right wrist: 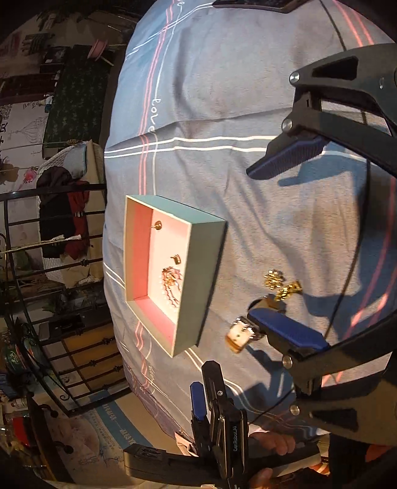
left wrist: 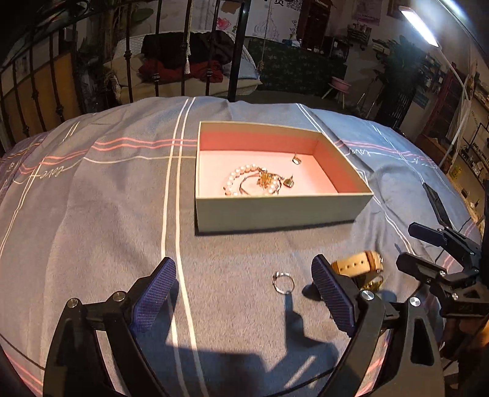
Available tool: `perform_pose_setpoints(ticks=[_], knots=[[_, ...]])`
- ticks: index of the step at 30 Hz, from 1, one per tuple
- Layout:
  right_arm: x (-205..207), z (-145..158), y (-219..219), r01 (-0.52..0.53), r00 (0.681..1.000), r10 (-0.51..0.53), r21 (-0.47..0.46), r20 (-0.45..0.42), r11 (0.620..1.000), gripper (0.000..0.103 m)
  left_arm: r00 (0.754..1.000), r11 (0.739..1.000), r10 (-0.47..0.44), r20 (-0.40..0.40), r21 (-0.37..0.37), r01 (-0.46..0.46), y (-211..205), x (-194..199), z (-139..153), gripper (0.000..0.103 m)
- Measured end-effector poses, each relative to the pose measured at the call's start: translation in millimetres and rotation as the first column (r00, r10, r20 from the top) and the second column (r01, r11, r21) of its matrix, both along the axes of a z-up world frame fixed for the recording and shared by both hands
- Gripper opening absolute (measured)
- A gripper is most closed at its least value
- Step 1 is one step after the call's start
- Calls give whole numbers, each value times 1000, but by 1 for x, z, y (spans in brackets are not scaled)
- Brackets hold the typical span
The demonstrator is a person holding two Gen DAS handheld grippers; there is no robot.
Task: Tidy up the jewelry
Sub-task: 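Close the left tool on a silver ring while right tool grasps a gold pendant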
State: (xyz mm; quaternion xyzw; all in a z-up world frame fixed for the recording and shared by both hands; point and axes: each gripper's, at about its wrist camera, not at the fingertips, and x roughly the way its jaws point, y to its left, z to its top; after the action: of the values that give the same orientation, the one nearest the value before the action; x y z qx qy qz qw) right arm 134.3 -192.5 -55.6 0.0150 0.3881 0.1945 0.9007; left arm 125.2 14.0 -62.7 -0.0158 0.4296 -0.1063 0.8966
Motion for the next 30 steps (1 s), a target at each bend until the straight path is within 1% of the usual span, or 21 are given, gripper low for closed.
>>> perform_pose_setpoints(ticks=[1,2,4,6,8,10,13,15,16,18,19,20,21,22,23,24,26,27,30], knots=[[-5,-4,1,-13,1000,13,-2,-9,1000,67,1000,1000,0,-9,17,0,-1,-3,-6,88],[-9,-7,3,-28,1000,28,-5,-14,1000,64,1000,1000,-7,-14,31,7,-3,-6,-11,87],[-14,-12,10,-61,998,61,-11,-18,998,56,1000,998,-21,-10,52,22,-6,-8,-16,86],[-17,-13,21,-98,995,98,-14,-11,995,53,999,997,-36,-2,69,36,-10,-8,-18,84],[-18,-15,32,-126,992,126,-38,-6,991,49,999,996,-51,6,76,51,-12,-9,-19,83],[-18,-17,42,-150,989,149,-60,-13,987,39,998,994,-63,7,86,62,-16,-10,-21,83],[-18,-26,49,-165,986,161,-89,-44,982,34,997,991,-83,0,109,82,-23,-6,-25,79],[-20,-28,48,-160,987,157,-81,-45,984,34,996,985,-93,-7,144,93,-29,-3,-29,71],[-20,-28,47,-158,987,155,-75,-46,985,34,995,983,-101,-4,155,100,-32,-3,-29,70],[-20,-28,46,-158,987,155,-76,-46,985,33,992,978,-124,0,167,123,-37,-1,-29,61],[-20,-28,47,-158,987,155,-78,-46,984,32,991,975,-133,0,178,130,-40,0,-29,59],[-21,-28,47,-159,987,156,-78,-46,984,31,989,973,-146,-1,183,144,-42,1,-30,51],[-21,-28,47,-161,986,158,-77,-46,984,27,987,970,-162,-2,182,160,-45,1,-30,40],[-21,-28,48,-163,986,160,-75,-47,984,24,985,968,-170,-2,187,167,-47,2,-30,36],[-21,-28,48,-165,986,162,-73,-47,984,23,984,966,-179,-2,187,176,-49,1,-29,30],[-21,-28,48,-167,985,163,-76,-46,983,19,982,965,-188,-1,186,185,-50,1,-29,24],[-23,-27,49,-169,985,166,-85,-39,982,15,982,965,-187,2,186,183,-50,-1,-29,19],[-23,-27,49,-168,986,165,-88,-35,982,13,983,967,-184,0,178,181,-49,-1,-28,19],[-24,-27,48,-162,987,160,-83,-29,983,13,985,973,-170,1,157,168,-45,-1,-27,19]])
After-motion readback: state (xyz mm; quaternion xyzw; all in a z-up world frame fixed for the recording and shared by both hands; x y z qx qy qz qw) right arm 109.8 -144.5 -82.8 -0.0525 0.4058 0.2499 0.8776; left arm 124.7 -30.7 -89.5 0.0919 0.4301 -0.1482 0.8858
